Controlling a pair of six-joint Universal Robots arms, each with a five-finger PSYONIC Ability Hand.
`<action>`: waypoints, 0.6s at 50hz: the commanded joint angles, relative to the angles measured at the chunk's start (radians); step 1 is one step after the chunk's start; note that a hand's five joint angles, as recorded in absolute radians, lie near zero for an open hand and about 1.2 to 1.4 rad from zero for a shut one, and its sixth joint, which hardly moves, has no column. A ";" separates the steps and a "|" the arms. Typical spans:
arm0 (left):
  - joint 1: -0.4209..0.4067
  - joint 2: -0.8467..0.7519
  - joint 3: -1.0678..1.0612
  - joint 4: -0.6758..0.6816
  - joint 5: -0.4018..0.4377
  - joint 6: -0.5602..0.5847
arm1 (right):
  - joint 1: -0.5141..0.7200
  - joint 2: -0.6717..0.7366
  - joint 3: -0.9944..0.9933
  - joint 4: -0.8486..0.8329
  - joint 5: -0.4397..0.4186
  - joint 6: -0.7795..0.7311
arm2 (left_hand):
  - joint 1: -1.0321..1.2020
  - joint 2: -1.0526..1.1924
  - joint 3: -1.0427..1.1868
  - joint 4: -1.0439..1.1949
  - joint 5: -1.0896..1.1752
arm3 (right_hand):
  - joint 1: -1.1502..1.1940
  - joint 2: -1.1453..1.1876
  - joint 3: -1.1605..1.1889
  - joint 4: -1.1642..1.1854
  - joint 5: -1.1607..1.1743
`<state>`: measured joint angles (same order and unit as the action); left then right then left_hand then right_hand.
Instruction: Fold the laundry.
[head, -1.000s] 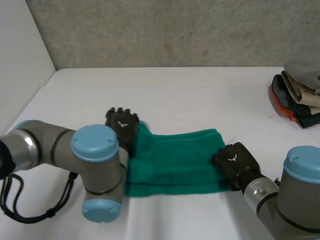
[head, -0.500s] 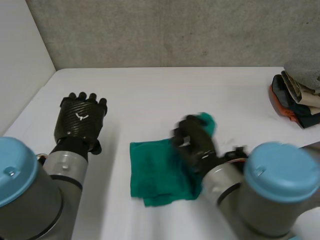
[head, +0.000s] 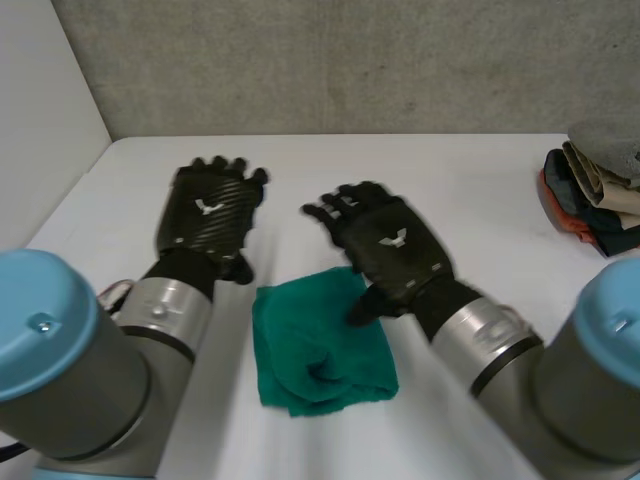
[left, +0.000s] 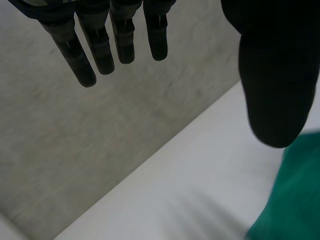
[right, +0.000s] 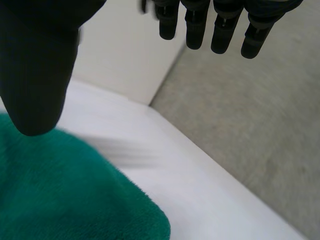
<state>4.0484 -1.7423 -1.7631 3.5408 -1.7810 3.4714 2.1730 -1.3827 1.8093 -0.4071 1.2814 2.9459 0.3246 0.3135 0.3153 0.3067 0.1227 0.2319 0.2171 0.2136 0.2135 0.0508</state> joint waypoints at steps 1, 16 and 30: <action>-0.140 -0.150 0.132 -0.031 0.042 -0.135 | -0.192 -0.007 -0.037 0.215 -0.056 0.150 | 0.030 0.041 0.039 0.048 0.057 | -0.057 -0.043 -0.039 -0.039 -0.051; -0.166 -0.299 0.137 -0.218 -0.178 -0.101 | -0.170 0.275 -0.240 0.386 -0.056 0.148 | 0.030 0.041 0.039 0.048 0.057 | -0.057 -0.043 -0.039 -0.039 -0.051; -0.146 -0.319 0.045 -0.195 -0.184 0.000 | -0.030 0.442 -0.315 0.389 0.001 0.004 | 0.024 0.035 0.033 0.042 0.051 | -0.057 -0.043 -0.039 -0.039 -0.051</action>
<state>3.8933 -2.0419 -1.6918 3.3243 -1.9726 3.4481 2.1225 -0.9874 1.5078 -0.0041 1.2343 3.0434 0.3246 0.3135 0.3153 0.3069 0.1251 0.2318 0.2110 0.2136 0.2135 0.0508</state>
